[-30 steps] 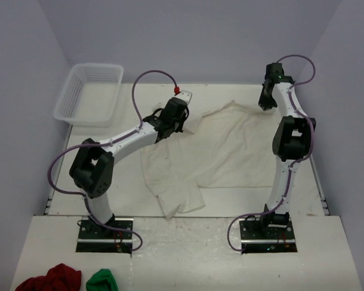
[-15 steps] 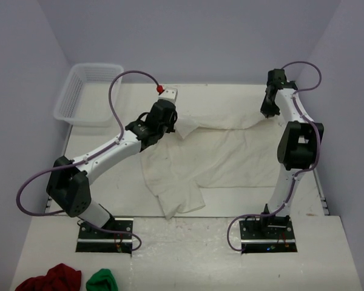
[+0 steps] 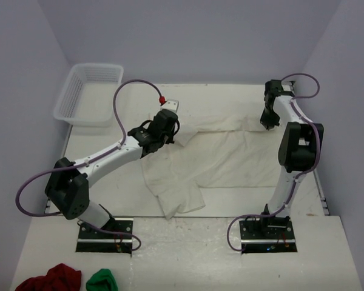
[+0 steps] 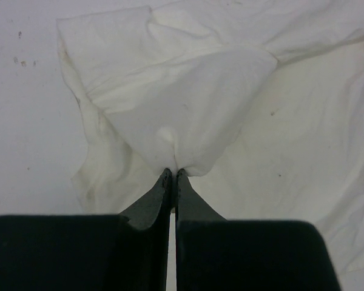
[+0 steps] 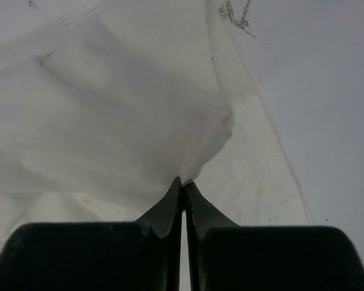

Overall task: Fold and stack the t-shirts
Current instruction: Fold the flattened tshirt in 1/3 of the way

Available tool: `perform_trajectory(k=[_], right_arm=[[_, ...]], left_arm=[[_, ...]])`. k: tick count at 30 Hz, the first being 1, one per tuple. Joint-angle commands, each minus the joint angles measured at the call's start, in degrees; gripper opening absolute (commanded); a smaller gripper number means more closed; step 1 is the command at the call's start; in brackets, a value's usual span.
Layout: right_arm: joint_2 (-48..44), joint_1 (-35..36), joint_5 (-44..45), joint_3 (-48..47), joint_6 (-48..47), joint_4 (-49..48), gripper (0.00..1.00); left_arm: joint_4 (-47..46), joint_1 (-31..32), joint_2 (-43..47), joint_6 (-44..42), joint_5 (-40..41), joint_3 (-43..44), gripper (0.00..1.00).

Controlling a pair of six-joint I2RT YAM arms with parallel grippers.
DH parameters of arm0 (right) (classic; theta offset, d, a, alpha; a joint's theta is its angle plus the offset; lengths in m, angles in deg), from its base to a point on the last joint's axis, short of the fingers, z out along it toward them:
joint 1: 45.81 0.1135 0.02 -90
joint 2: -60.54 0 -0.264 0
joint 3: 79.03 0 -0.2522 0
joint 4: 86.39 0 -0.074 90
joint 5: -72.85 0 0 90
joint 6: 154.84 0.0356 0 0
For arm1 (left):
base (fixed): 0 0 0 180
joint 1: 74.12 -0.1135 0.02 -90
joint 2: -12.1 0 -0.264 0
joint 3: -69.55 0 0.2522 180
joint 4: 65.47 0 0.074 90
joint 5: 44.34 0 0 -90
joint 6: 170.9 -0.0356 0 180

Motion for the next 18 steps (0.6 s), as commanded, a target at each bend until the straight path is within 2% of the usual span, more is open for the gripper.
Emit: perform_trajectory(k=[1,7,18], right_arm=[[-5.5,-0.1,2.6,1.6,1.8,-1.1,0.0],[-7.2,-0.1,3.1,4.9,2.5,-1.6,0.0],[-8.3,-0.1,3.5,9.7,3.5,-2.8,0.0]], left_arm=[[1.1,0.3,4.3,1.8,3.4,-0.1,0.0],[4.7,0.3,6.9,4.5,7.7,-1.0,0.0],[6.9,0.4,7.1,5.9,5.2,-3.2,0.0]])
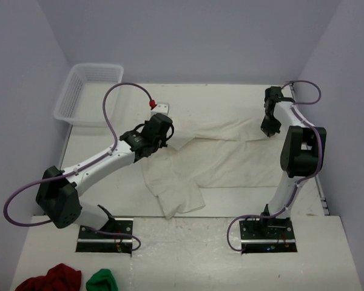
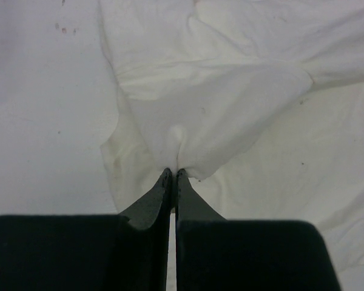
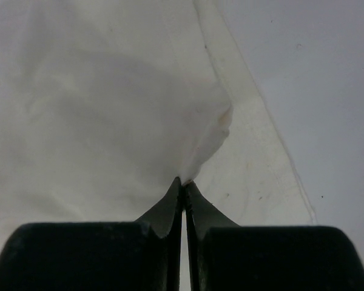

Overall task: Fold and stack the t-shirts
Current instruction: Fold the flattened tshirt in 1/3 of the way

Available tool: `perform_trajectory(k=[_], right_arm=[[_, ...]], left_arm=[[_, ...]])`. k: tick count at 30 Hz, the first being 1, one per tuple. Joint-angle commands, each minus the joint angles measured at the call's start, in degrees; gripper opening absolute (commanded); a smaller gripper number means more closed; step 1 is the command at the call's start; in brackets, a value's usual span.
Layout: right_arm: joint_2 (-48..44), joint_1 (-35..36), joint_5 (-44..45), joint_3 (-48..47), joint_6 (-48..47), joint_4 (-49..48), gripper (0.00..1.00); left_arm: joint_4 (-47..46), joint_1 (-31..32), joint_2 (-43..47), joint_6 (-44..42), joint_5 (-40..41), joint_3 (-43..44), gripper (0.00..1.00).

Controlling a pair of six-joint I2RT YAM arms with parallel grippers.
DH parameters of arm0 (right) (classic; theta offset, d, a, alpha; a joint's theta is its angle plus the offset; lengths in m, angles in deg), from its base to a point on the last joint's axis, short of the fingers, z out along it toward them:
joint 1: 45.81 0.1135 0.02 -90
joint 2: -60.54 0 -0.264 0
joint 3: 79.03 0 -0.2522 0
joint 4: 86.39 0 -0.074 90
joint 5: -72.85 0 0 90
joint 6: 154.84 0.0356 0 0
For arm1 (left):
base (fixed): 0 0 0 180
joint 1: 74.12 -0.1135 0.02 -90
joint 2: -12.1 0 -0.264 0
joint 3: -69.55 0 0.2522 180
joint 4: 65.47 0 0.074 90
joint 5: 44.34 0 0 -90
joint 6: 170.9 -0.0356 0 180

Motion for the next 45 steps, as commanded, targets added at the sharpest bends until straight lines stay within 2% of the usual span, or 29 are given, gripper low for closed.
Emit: perform_trajectory(k=[1,2,3,4,5,7,9,11,13,14,16,17,19,21,23,24,25,26,27,28,29,31,36,38,42,45], right_arm=[[-3.0,-0.1,0.4,1.0,1.6,-1.6,0.0],[-3.0,-0.1,-0.4,1.2,1.6,-1.9,0.02],[-3.7,-0.1,-1.4,2.3,1.8,-2.4,0.09],[-4.4,-0.1,-3.5,3.1,1.7,-4.0,0.38],[-5.1,-0.1,-3.7,3.9,1.5,-5.1,0.53],[-7.3,0.0,-3.7,5.4,1.4,-6.4,0.73],[-8.0,0.0,-2.1,4.6,1.3,-5.5,0.8],[-9.9,0.0,-2.7,3.7,0.7,-5.5,0.81],[-11.2,0.1,-4.0,1.8,0.2,-5.3,0.82],[-11.5,0.1,-4.8,0.7,-0.2,-4.8,0.82],[-11.0,0.2,-6.0,-3.0,-0.4,-3.0,0.82],[-10.3,0.2,-6.6,-3.9,-0.8,-2.9,0.82],[-9.5,0.2,-7.8,-6.5,-1.0,-2.1,0.82],[-8.0,0.2,-9.1,-8.3,-1.5,-2.1,0.82],[-5.8,0.3,-10.9,-9.8,-1.8,-1.6,0.8],[-5.1,0.3,-12.2,-11.1,-1.9,-1.9,0.65],[-4.4,0.3,-13.2,-11.8,-1.7,-1.9,0.41],[-3.6,0.2,-14.0,-12.4,-1.6,-2.0,0.04],[-1.8,0.3,-14.2,-14.6,-1.3,-0.8,0.0],[-1.1,0.3,-14.6,-15.3,-1.3,-0.8,0.0],[-0.6,0.3,-15.3,-15.8,-1.4,-1.2,0.0],[1.6,0.3,-14.8,-18.6,-1.9,0.0,0.0],[7.1,-0.3,-16.1,-25.7,-3.3,3.3,0.0],[9.3,-0.4,-16.2,-26.7,-3.3,3.5,0.0],[11.7,-0.4,-15.8,-28.3,-3.7,4.1,0.0],[13.6,-0.4,-15.6,-29.7,-4.2,5.1,0.0]], left_arm=[[0.7,0.3,0.7,1.8,-0.2,-0.9,0.0],[0.7,0.3,0.5,1.6,-0.1,-1.0,0.0],[0.6,0.3,0.1,1.6,0.1,-0.8,0.0],[0.6,0.3,-0.6,1.6,0.1,-0.8,0.0],[0.7,0.4,-1.0,1.5,0.2,-0.6,0.0],[1.5,0.7,-1.9,2.5,1.8,-0.5,0.01],[1.4,1.4,-1.8,4.1,3.6,-1.4,0.03],[1.2,3.4,-1.1,6.0,8.1,-2.1,0.22],[1.1,6.6,0.1,7.7,14.7,-3.1,0.35],[1.5,7.4,0.5,9.6,16.9,-3.4,0.52],[2.6,8.2,1.6,12.1,20.6,-3.6,0.63],[4.2,8.3,1.8,14.8,22.0,-3.6,0.64],[7.5,9.3,2.5,19.3,27.2,-2.8,0.67],[10.6,9.4,2.7,23.9,28.9,-1.7,0.68],[10.8,9.4,1.8,24.3,31.4,0.0,0.64],[9.0,8.7,1.2,22.2,32.2,0.5,0.61],[6.4,7.9,-1.0,18.9,31.7,1.2,0.31],[3.4,6.8,-2.7,15.4,30.1,2.4,0.14],[2.4,3.9,-5.9,14.2,27.8,5.1,0.0],[1.9,2.2,-7.4,13.0,20.1,6.5,0.0],[-2.2,0.6,-8.5,9.3,14.7,7.4,0.0],[-8.7,-3.7,-10.8,8.4,4.3,7.8,0.0],[-8.7,-10.5,-17.7,5.2,-1.9,14.0,0.0],[-9.3,-12.7,-20.4,5.3,-7.0,15.1,0.0],[-11.1,-16.5,-24.4,3.9,-10.7,17.4,0.0],[-12.6,-19.1,-27.0,3.6,-18.0,18.1,0.0]])
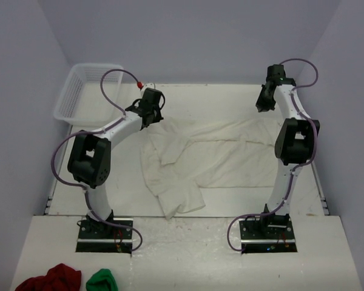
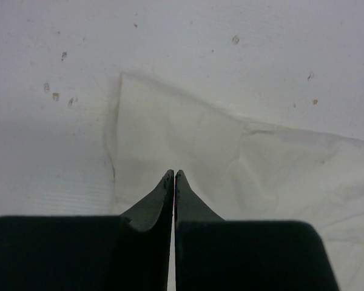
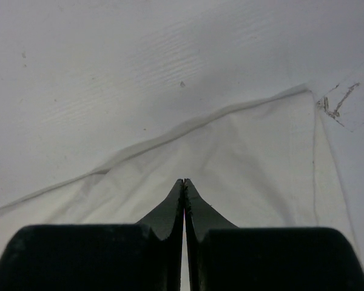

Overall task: Fold and stack the t-shirts
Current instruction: Fold the flattened tshirt in 1/3 of the way

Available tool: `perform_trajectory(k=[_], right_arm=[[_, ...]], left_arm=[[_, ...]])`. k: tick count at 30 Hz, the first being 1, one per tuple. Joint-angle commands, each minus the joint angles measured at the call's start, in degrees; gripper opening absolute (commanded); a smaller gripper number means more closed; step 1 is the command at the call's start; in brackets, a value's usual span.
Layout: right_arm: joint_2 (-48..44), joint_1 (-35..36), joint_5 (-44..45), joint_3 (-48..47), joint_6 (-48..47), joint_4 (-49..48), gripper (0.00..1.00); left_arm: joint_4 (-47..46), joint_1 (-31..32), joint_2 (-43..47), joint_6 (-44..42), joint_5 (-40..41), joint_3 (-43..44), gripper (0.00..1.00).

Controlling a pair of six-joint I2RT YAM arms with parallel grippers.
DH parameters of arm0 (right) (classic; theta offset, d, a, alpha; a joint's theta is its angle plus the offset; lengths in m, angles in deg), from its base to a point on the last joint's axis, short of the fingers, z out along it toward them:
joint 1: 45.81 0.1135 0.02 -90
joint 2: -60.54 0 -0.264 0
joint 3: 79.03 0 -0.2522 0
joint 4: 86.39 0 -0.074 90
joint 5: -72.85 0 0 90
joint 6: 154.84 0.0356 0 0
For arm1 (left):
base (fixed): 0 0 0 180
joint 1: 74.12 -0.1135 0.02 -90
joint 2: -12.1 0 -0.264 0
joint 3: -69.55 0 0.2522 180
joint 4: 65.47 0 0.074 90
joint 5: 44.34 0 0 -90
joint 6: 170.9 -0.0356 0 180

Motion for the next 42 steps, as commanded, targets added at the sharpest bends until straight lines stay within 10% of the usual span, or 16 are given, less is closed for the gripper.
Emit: perform_trajectory(k=[1,24,33,42], right_arm=[[1.0,-0.5,-0.4,-2.9,-1.4,2.2,0.0],[9.6,-2.7,4.3,-11.0,-3.3,10.0,0.0],[5.3,-2.6,3.9,1.0,-1.4,3.6,0.0],[12.2,-2.7,4.1,-10.3,-1.8,11.6,0.0]], left_arm=[[-3.8,-2.9,-2.9,-2.0,-10.2,3.0,0.0],[5.2,-8.5,-16.6,-1.9,-12.6,12.8,0.0],[7.2,-8.6,-15.6,-1.6,-9.8,13.4,0.0],[12.2,-10.8,-18.7,-1.7,-6.1,17.3,0.0]])
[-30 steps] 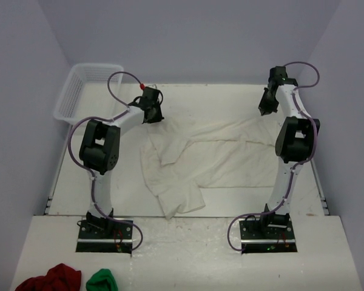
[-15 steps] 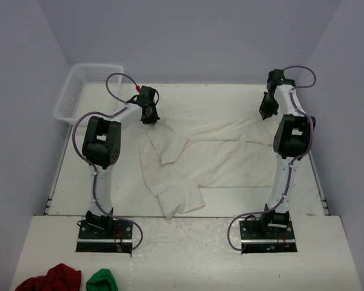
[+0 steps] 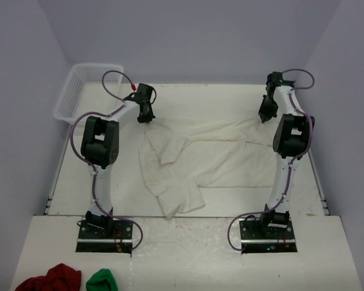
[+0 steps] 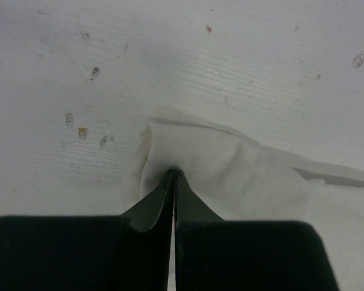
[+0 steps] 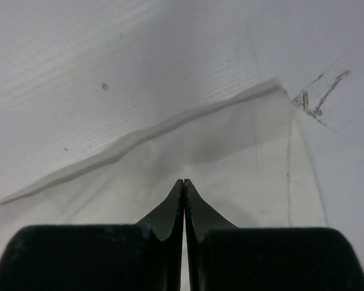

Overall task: Fold and stack the t-shirts
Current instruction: Fold the flattened tshirt in 1/3 of the way

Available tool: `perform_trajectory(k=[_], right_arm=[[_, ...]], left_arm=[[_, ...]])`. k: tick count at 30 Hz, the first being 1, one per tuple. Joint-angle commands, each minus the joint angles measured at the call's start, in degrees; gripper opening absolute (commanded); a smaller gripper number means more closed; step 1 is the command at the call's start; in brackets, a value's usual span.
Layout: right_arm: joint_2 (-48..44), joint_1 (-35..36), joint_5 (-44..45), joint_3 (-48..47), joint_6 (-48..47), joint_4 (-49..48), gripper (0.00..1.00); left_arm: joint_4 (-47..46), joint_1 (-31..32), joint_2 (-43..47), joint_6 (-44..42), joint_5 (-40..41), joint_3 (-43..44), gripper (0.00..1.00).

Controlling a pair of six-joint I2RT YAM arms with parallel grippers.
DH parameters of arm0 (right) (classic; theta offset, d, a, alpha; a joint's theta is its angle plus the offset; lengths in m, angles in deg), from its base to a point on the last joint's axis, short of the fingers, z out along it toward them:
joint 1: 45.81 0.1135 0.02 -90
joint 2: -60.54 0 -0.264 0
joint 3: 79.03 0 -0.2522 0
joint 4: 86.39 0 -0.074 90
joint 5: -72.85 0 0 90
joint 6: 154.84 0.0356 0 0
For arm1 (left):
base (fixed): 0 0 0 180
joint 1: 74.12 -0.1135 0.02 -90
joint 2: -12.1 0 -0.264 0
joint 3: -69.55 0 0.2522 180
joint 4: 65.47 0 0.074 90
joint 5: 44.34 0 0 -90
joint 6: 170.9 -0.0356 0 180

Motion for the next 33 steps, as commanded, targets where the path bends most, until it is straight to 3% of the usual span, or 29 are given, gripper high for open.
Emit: perform_trajectory(k=[1,8,11,13,17,19,20,21,22,23,26,27,28,30,33], right_arm=[[1.8,-0.3,1.1,-5.8,0.0,2.9,0.0],[3.3,-0.3,2.4,-11.2,-0.6,2.4,0.0],[-5.7,1.2,2.4,-2.5,-1.1,-6.9,0.0],[-11.8,2.2,0.8,5.2,-1.8,-14.9,0.0],[-24.8,4.9,-3.4,8.9,-1.1,-16.4,0.04],[-28.5,8.8,-4.4,10.7,-1.2,-16.4,0.12],[-31.9,10.1,-4.1,11.4,-1.7,-16.2,0.21],[-33.6,11.5,-3.3,12.7,-1.8,-15.9,0.25],[-35.3,13.7,-3.3,13.5,-1.8,-15.3,0.29],[-37.2,14.6,-3.9,14.5,-1.8,-15.1,0.35],[-46.0,16.1,-7.2,22.2,0.3,-16.3,0.44],[-51.3,16.0,-7.7,27.6,1.1,-18.3,0.45],[-53.9,16.1,-9.5,29.9,2.6,-19.3,0.45],[-58.8,16.2,-15.3,36.3,3.3,-21.2,0.46],[-66.4,16.5,-18.1,41.1,3.5,-22.8,0.47]], left_arm=[[2.4,-2.3,-0.1,-0.4,2.2,1.5,0.0],[1.0,-4.1,-0.3,-1.8,2.4,1.9,0.0],[-3.4,-3.9,4.0,-2.2,1.8,-1.6,0.01],[-6.5,-3.8,8.5,-2.8,1.3,-5.6,0.11],[-7.1,-2.2,15.5,-2.5,3.5,-8.5,0.22],[-8.6,0.8,21.1,-3.8,5.6,-9.8,0.3],[-8.7,2.3,23.1,-5.0,7.5,-10.5,0.33],[-8.7,5.7,25.3,-5.9,9.8,-10.8,0.39],[-8.8,7.5,29.3,-7.1,14.0,-11.3,0.51],[-8.7,9.4,31.1,-8.5,16.1,-12.1,0.56],[-4.4,15.8,37.1,-8.1,19.7,-15.0,0.5],[-2.5,19.1,38.7,-7.1,20.5,-16.1,0.35],[0.5,20.8,39.1,-6.6,20.7,-17.7,0.33],[3.8,25.7,39.8,-2.8,21.4,-23.7,0.34],[1.2,28.1,42.7,2.7,18.8,-36.3,0.39]])
